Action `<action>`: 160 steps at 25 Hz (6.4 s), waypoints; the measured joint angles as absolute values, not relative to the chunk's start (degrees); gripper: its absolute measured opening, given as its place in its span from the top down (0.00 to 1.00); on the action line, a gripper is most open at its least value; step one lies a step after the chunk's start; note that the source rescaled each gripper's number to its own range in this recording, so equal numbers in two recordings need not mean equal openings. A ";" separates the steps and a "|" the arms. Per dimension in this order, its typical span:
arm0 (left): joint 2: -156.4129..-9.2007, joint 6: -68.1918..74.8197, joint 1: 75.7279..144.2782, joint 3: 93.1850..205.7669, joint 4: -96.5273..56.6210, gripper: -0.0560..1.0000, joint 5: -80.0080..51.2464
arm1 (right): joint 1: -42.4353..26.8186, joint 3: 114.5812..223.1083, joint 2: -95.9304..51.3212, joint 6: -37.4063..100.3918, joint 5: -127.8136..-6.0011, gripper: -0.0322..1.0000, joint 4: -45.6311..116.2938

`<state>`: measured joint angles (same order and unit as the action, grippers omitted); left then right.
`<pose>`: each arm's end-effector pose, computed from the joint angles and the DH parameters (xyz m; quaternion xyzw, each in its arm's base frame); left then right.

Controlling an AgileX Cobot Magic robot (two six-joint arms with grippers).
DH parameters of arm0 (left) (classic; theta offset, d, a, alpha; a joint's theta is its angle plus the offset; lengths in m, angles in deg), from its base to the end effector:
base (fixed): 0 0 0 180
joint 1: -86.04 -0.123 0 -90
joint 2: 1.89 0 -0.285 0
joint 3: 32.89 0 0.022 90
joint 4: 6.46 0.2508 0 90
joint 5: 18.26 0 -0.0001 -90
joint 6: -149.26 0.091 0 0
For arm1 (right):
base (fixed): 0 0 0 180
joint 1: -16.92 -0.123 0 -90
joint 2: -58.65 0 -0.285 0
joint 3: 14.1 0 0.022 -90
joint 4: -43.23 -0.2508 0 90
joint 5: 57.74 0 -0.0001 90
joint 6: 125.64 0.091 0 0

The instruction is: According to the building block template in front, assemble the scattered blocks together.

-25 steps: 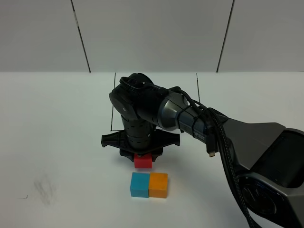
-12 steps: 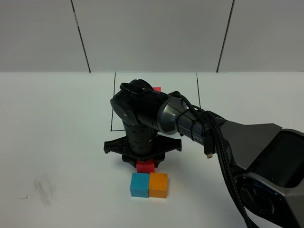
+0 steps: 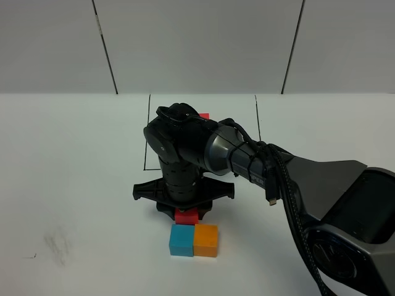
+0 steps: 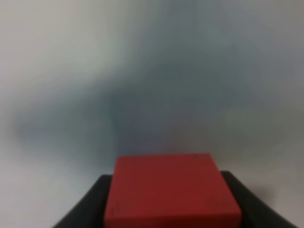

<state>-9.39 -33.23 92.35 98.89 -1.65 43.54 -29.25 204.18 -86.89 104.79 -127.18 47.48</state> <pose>-0.0064 0.0075 0.2777 0.0262 0.8538 0.0020 0.5199 0.3413 0.3464 0.1402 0.0251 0.9987 -0.0019 0.0453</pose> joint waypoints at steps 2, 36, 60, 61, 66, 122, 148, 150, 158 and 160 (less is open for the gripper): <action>-9.39 -33.23 92.35 98.89 -1.65 0.15 43.54 | -29.25 204.18 -86.89 104.73 -127.19 0.95 47.36; -9.39 -33.23 92.35 98.89 -1.65 0.15 43.54 | -29.25 204.49 -89.73 101.90 -126.20 0.95 44.42; -9.39 -33.12 92.35 98.89 -1.65 0.15 43.54 | -29.25 204.54 -89.73 101.31 -126.41 0.95 43.91; -9.39 -33.17 92.35 98.89 -1.65 0.15 43.54 | -29.25 204.54 -89.73 101.31 -126.43 0.95 43.91; -9.39 -33.17 92.35 98.89 -1.65 0.15 43.54 | -29.25 204.54 -89.73 101.55 -126.53 0.95 43.79; -9.39 -33.22 92.35 98.89 -1.65 0.15 43.54 | -3.50 206.13 -29.84 45.08 -127.35 0.81 73.08; -9.39 -33.17 92.35 98.89 -1.65 0.15 43.54 | 5.90 152.72 21.02 51.83 -128.10 0.82 60.63; -9.39 -33.17 92.35 98.89 -1.65 0.15 43.54 | 9.31 150.90 22.96 51.83 -128.10 0.82 58.23; -9.39 -33.11 92.35 98.89 -1.65 0.15 43.49 | 18.83 138.35 34.17 51.89 -125.62 0.82 53.53; -9.39 -33.11 92.35 98.89 -1.65 0.15 43.49 | 20.08 134.84 37.71 51.89 -123.29 0.82 51.91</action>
